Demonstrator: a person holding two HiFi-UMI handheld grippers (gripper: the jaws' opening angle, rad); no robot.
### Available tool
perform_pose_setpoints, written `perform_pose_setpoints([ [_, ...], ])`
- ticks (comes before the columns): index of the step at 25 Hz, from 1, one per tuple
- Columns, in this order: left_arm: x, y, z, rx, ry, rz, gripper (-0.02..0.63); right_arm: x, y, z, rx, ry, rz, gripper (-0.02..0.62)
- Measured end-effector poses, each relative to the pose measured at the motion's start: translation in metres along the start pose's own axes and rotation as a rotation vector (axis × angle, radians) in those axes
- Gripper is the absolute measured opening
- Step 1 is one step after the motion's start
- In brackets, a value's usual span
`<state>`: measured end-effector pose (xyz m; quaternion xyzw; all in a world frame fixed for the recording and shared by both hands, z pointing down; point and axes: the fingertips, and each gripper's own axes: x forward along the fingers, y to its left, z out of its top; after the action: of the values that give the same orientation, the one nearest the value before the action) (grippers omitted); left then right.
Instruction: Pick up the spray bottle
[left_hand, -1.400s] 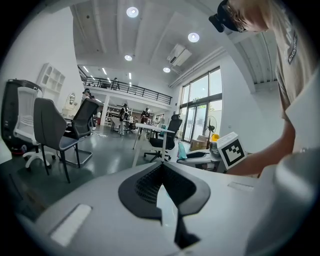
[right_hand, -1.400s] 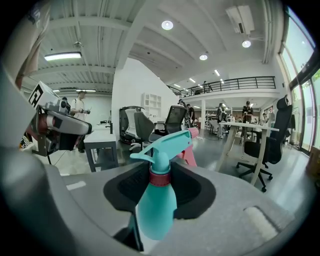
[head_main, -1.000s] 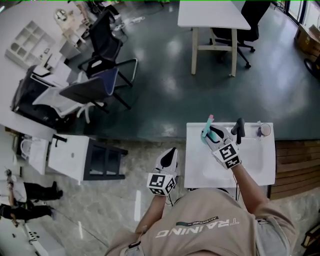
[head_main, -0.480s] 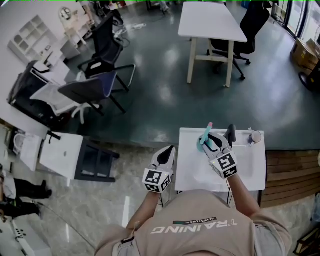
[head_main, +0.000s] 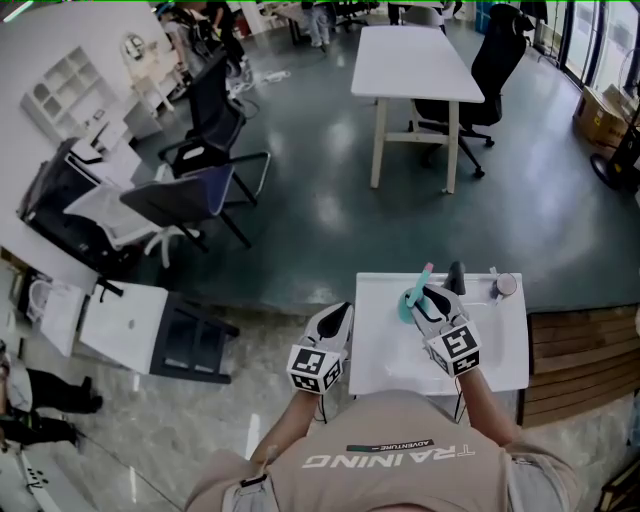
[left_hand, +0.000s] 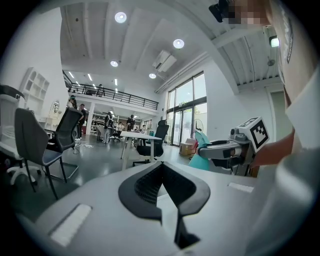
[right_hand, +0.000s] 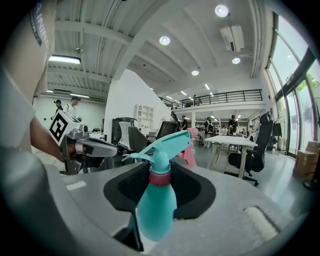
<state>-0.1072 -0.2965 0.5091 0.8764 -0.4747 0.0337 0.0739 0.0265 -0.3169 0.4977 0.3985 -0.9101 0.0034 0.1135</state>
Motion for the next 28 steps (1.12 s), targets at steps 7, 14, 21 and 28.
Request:
perform_pose_setpoints([
  [7,-0.004,-0.001,-0.002,0.000,0.003,0.003,0.018,-0.009,0.006,0.002,-0.011,-0.001,0.009,0.132],
  [14,-0.011,-0.005,-0.011,-0.011,0.023,0.011,0.018,-0.013,0.013,0.001,-0.006,0.000,0.021,0.132],
  [21,-0.013,-0.006,-0.014,-0.018,0.025,0.017,0.018,-0.014,0.013,-0.002,-0.011,0.002,0.017,0.132],
  [28,-0.011,-0.006,-0.013,-0.018,0.011,0.018,0.018,-0.016,0.012,-0.003,-0.027,0.006,0.015,0.132],
])
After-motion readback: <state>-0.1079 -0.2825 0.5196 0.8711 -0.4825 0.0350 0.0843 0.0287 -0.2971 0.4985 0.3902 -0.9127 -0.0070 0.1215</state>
